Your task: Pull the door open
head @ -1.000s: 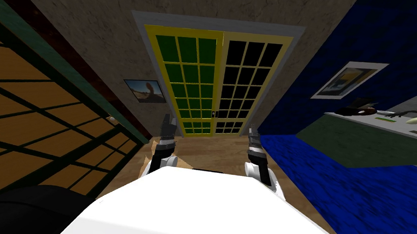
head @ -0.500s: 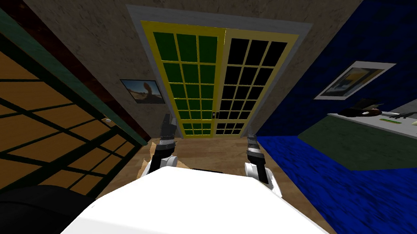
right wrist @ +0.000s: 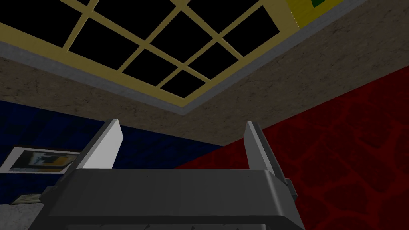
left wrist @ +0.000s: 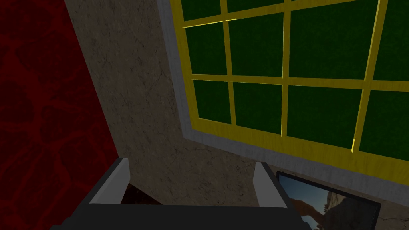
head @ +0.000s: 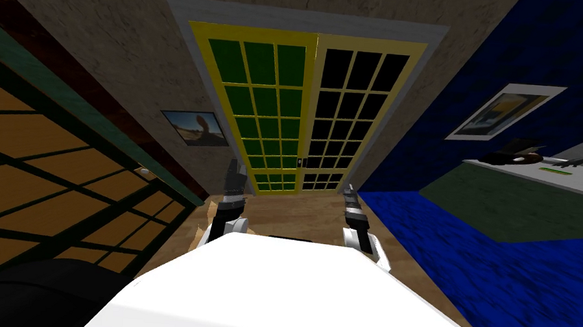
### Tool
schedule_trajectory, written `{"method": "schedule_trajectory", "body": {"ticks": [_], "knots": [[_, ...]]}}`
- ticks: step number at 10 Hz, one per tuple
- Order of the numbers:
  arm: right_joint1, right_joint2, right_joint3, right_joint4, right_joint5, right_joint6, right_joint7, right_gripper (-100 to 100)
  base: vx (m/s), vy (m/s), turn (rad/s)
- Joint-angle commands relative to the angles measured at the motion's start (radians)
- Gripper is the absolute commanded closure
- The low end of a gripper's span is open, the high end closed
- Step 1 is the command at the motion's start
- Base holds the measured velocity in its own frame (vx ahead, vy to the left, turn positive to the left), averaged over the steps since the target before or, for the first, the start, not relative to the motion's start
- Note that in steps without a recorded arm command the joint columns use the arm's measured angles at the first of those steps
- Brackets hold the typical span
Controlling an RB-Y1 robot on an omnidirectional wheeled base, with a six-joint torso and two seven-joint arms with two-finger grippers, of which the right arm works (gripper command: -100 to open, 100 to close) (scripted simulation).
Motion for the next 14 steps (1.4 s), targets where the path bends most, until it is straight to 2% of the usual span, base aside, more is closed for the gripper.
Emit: {"method": "schedule_trajectory", "body": {"ticks": [1, 14], "knots": [[-0.007, -0.003, -0.011, 0.037, 0.021, -0.017, 0.031, -100, 0.105, 0.016, -0.002], [-0.123, -0.02, -0.108, 0.393, 0.193, -0.146, 0.268, -100, 0.101, 0.031, -0.003]]}}
